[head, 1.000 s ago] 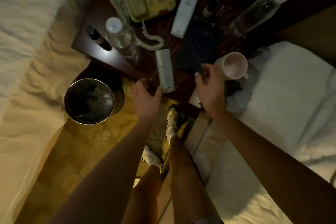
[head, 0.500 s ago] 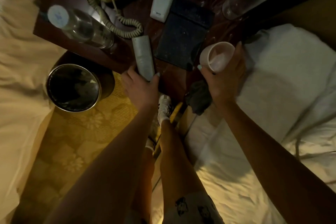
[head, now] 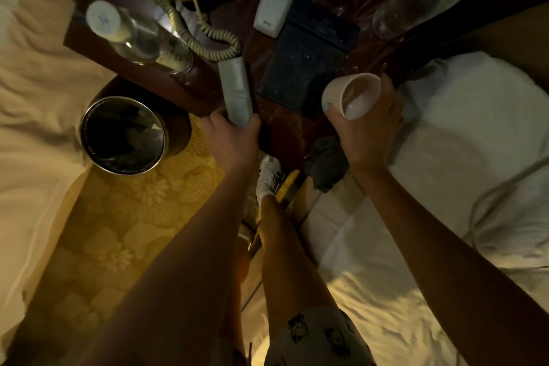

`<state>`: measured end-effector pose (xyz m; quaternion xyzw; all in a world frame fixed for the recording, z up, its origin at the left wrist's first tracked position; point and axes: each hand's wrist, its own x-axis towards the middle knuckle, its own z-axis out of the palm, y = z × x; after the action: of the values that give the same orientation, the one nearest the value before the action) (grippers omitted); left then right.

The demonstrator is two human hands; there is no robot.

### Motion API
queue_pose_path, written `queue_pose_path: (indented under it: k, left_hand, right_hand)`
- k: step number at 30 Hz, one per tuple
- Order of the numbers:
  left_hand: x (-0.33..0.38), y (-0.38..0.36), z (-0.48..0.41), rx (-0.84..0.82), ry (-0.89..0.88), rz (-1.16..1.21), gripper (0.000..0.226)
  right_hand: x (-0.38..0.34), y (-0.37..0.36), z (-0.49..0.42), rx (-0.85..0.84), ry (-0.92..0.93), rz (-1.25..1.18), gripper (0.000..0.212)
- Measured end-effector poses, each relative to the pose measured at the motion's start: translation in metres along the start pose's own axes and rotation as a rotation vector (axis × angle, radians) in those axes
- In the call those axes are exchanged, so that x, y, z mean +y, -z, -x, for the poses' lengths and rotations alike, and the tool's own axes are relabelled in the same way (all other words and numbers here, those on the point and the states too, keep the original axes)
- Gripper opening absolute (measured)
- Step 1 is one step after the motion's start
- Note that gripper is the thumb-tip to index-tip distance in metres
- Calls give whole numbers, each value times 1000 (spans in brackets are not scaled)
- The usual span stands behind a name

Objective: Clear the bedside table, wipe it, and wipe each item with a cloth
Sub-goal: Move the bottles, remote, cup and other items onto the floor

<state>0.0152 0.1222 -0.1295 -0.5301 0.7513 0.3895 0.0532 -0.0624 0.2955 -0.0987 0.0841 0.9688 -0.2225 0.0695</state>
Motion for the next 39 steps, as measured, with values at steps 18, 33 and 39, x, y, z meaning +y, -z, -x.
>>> queue_pose_path:
  k: [18, 33, 39]
  left_hand:
    - [-192, 131, 51, 172, 223, 208, 68]
    - [-415, 91, 30, 290, 480, 314, 66]
    - [-458, 8, -2, 303, 559, 361, 65]
  right_hand:
    - [-108, -67, 154, -417, 673, 24, 93]
    - [-87, -289, 268, -804, 903, 288, 91]
    - [-56, -355, 235, -888, 1108, 410, 93]
